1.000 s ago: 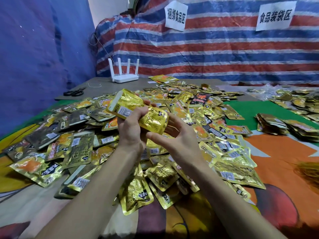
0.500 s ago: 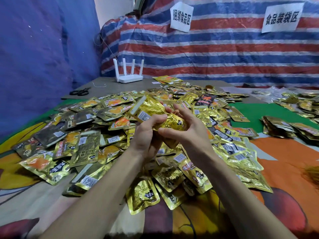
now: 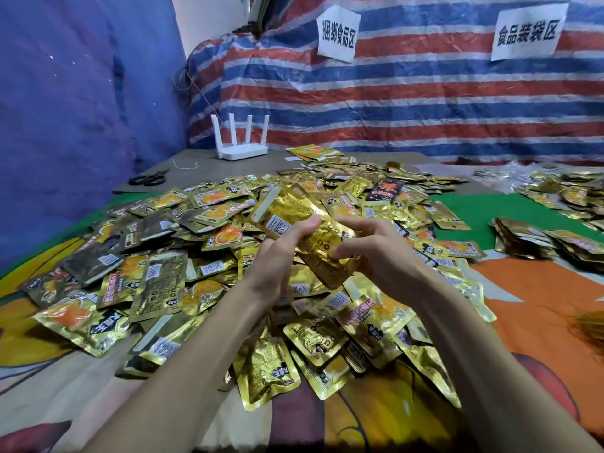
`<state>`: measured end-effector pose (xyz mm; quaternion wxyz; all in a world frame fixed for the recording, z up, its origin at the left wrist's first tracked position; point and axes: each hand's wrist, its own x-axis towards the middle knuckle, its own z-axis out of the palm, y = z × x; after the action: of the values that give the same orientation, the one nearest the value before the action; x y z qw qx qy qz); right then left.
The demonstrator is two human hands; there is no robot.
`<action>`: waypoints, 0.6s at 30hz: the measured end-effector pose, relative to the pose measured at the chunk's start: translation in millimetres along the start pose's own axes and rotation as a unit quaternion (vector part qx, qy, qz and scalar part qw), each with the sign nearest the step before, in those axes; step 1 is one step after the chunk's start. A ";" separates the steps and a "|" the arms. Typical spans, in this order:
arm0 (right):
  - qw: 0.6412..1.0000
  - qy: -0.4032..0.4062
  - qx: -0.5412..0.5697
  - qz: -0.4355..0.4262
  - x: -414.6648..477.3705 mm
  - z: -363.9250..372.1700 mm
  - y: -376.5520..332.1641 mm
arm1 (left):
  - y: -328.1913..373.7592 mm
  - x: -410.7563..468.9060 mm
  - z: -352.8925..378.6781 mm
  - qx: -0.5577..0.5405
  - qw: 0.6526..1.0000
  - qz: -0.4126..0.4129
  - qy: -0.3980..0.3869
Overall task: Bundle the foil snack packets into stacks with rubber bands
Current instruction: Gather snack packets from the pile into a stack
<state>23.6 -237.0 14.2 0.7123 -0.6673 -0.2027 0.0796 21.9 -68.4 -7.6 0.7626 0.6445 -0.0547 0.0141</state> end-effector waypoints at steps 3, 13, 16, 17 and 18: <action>1.000 0.005 0.025 0.005 -1.3 -9.3 0.1 | -1.5 -2.6 -1.6 0.130 0.991 0.008 -0.029; 0.991 0.077 0.102 0.032 -10.6 -12.5 10.7 | -3.8 1.2 -5.0 0.072 0.993 0.061 -0.074; 0.989 0.114 0.097 0.019 -8.7 -11.2 12.9 | -3.6 2.9 -2.0 -0.013 0.996 0.019 -0.085; 0.988 0.126 0.090 0.010 -8.0 -10.3 13.6 | -3.3 3.7 -0.4 -0.038 0.996 0.008 -0.079; 0.987 0.134 0.089 0.001 -7.6 -9.3 14.1 | -3.0 4.2 1.7 -0.059 0.996 -0.003 -0.071</action>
<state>22.6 -247.1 -1.3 0.7897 -0.6057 -0.0971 0.0083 26.2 -70.8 -9.8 0.7937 0.5977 -0.1073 -0.0371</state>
